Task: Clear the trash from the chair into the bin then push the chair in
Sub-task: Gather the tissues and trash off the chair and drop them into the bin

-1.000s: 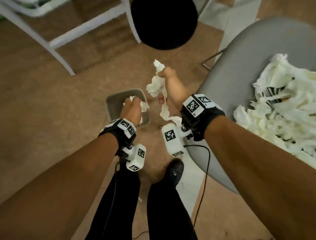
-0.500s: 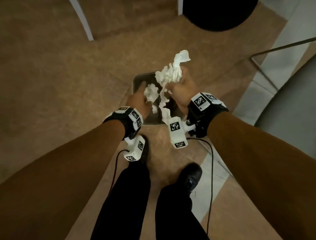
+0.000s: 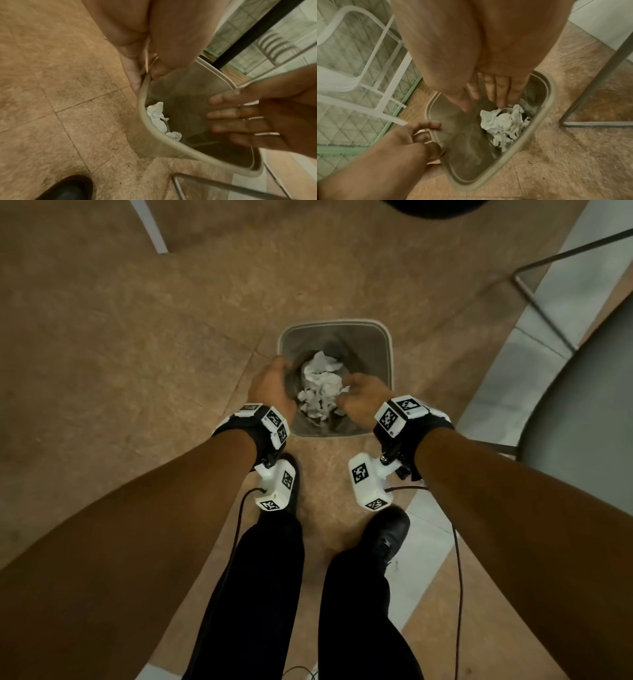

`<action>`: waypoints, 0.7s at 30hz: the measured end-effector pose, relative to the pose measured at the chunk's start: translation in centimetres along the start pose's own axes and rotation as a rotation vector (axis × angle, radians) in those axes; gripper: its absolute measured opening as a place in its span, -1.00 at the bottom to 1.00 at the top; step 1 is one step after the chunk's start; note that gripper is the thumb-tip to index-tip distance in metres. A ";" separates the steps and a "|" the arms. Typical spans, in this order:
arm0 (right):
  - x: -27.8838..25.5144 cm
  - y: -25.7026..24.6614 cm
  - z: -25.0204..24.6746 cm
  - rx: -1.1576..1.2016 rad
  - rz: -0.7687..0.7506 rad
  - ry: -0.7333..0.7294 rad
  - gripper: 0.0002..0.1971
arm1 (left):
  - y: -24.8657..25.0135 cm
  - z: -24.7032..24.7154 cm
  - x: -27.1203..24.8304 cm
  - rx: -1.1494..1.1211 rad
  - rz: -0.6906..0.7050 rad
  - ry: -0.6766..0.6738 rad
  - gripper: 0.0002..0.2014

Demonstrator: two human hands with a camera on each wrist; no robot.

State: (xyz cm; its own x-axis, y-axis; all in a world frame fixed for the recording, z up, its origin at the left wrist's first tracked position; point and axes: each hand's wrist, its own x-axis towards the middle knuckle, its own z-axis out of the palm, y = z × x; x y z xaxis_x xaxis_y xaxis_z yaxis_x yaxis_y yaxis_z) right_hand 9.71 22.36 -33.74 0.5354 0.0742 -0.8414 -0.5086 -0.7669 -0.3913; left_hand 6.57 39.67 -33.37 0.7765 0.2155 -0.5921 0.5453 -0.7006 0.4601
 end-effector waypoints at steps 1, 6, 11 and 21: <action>-0.2 0.3 -0.3 0.019 0.007 0.011 -0.47 | 0.4 0.5 -0.1 0.011 0.022 -0.025 -0.54; -3.0 1.1 -1.6 0.119 0.028 0.097 -0.47 | 2.2 2.5 -1.3 0.080 0.044 -0.075 -0.47; -9.7 0.2 -5.0 0.365 -0.046 0.164 -0.46 | 8.1 -0.1 -4.5 0.119 0.107 -0.082 -0.64; -27.4 9.8 -22.5 0.466 -0.093 0.601 -0.74 | 31.7 1.6 -14.3 0.186 0.638 -0.139 -0.70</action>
State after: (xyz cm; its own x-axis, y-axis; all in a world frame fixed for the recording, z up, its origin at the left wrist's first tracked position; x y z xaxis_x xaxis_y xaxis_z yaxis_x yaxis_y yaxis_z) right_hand 5.25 -1.58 -6.17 0.7969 -0.3362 -0.5020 -0.6039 -0.4165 -0.6796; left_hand 12.22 13.24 -11.39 0.8737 -0.3599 -0.3273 -0.0797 -0.7696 0.6335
